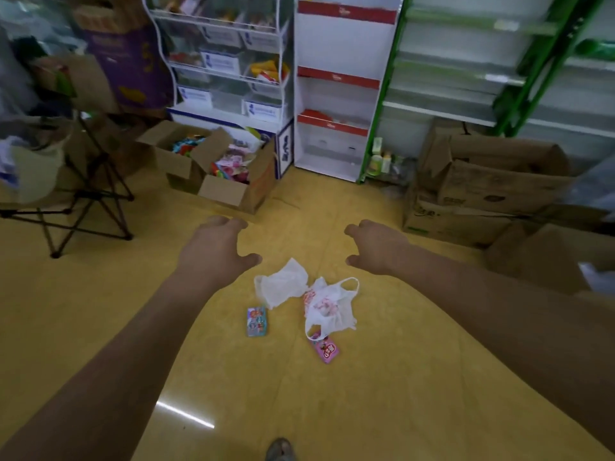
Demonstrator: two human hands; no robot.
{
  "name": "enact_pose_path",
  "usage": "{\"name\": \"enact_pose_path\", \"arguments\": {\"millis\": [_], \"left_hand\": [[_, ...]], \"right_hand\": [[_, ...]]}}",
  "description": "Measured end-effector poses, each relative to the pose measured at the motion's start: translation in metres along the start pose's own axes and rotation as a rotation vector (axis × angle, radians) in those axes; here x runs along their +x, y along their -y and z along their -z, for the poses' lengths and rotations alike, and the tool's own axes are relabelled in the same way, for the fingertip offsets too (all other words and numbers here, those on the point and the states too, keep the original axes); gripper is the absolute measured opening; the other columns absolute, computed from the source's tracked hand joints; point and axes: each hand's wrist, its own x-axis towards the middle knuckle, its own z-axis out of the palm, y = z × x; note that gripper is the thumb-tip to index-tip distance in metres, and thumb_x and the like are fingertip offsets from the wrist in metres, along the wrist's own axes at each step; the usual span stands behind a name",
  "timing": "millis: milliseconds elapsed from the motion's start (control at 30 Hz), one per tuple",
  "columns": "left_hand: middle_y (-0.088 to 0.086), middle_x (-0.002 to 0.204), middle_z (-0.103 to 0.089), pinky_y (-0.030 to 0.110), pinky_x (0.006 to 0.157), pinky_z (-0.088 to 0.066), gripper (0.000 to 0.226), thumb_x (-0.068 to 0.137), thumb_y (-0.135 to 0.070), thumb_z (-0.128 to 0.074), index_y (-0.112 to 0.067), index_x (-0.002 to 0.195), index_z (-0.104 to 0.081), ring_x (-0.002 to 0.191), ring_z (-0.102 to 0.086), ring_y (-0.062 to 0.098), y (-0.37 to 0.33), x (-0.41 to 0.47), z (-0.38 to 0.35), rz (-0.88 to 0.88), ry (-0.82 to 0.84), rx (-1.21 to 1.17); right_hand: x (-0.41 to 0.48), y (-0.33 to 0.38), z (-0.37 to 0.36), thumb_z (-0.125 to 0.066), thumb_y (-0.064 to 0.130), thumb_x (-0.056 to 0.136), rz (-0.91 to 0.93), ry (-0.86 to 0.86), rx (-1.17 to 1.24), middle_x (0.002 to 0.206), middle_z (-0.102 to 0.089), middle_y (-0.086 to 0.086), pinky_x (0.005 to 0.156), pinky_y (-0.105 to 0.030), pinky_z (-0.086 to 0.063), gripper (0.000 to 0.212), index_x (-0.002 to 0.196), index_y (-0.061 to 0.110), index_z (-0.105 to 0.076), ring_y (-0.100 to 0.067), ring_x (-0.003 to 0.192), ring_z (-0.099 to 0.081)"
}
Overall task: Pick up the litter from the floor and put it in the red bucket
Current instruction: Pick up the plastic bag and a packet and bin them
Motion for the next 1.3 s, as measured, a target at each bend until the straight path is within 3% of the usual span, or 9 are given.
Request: {"name": "enact_pose_path", "arguments": {"millis": [300, 833, 1300], "left_hand": [[0.008, 0.133, -0.051, 0.041, 0.088, -0.050, 0.074, 0.073, -0.053, -0.076, -0.021, 0.135, -0.052, 0.119, -0.051, 0.030, 0.008, 0.095, -0.034, -0.088, 0.082, -0.055], [0.009, 0.133, -0.050, 0.049, 0.090, -0.051, 0.076, 0.073, -0.051, -0.076, -0.021, 0.138, -0.049, 0.120, -0.048, 0.033, -0.014, 0.167, -0.089, -0.113, 0.214, -0.035], [0.008, 0.132, -0.050, 0.045, 0.090, -0.050, 0.073, 0.075, -0.050, -0.075, -0.021, 0.137, -0.048, 0.120, -0.049, 0.031, -0.071, 0.228, -0.183, 0.094, 0.333, -0.037]], "right_hand": [[0.050, -0.024, -0.019, -0.060, 0.045, 0.090, -0.152, 0.092, 0.032, 0.125, -0.048, -0.008, 0.082, -0.044, -0.054, 0.060, 0.140, 0.019, -0.038, -0.030, 0.110, -0.055], [0.097, -0.074, -0.063, -0.064, 0.048, 0.087, -0.264, 0.199, 0.141, 0.135, -0.042, -0.008, 0.084, -0.044, -0.053, 0.072, 0.145, 0.022, -0.030, -0.031, 0.116, -0.053], [0.210, -0.159, -0.125, -0.065, 0.050, 0.086, -0.116, 0.343, 0.154, 0.142, -0.034, -0.010, 0.086, -0.044, -0.052, 0.082, 0.150, 0.025, -0.020, -0.033, 0.122, -0.046]]}}
